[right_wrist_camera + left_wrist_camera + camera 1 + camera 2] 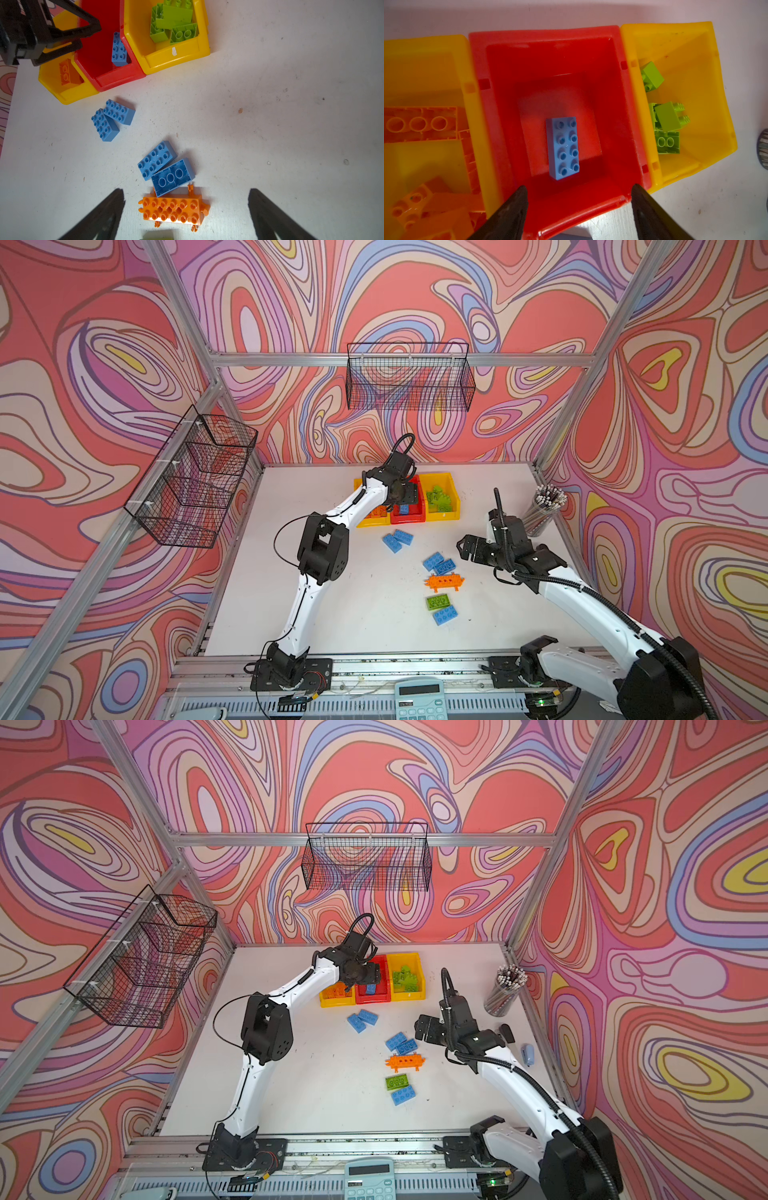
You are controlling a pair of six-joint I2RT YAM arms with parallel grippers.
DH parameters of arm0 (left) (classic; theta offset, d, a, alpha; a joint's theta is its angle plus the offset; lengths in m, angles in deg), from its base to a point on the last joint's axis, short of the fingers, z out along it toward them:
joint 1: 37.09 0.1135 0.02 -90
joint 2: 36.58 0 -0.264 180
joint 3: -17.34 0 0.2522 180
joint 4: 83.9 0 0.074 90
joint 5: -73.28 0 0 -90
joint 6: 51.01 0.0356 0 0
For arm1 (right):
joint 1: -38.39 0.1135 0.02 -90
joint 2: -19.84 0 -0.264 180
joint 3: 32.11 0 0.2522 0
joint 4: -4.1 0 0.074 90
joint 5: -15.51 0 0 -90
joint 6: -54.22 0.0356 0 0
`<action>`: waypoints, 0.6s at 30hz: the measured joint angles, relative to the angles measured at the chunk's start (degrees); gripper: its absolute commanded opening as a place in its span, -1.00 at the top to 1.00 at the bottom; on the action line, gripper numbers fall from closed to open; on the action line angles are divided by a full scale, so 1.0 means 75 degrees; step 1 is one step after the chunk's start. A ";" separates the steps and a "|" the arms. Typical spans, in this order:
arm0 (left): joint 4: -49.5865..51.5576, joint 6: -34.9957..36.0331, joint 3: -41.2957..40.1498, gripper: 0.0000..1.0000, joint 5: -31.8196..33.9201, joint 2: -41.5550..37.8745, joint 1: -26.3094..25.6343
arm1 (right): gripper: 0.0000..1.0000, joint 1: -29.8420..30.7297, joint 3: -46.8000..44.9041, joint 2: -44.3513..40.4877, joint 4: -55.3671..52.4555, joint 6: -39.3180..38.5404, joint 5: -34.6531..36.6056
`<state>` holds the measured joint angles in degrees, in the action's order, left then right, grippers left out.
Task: Sort the legos into containers by color
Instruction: Place the lego in the container, then move the lego to the center of the table.
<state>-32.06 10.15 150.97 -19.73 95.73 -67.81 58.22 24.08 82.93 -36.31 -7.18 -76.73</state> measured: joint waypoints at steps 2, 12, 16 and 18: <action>-0.0189 -0.0041 -0.0551 -0.60 -0.0038 -0.0338 -0.0006 | -0.97 0.0000 0.0000 -0.0006 0.0000 -0.0003 0.0015; -0.1052 -0.0309 -0.4048 -0.60 -0.0023 -0.3378 -0.0114 | -0.96 0.0000 0.0000 -0.0189 -0.0029 0.0000 0.0050; -0.1300 -0.0391 -0.5120 -0.63 -0.0026 -0.4109 -0.0207 | -0.96 0.0000 0.0000 -0.0286 -0.0058 0.0000 0.0047; -0.1428 -0.0408 -0.5595 -0.66 -0.0023 -0.4301 -0.0251 | -0.97 0.0000 -0.0003 -0.0323 -0.0061 -0.0003 0.0050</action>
<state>-42.77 7.09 109.01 -19.90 63.47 -69.69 58.22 24.06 80.50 -36.77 -7.20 -76.36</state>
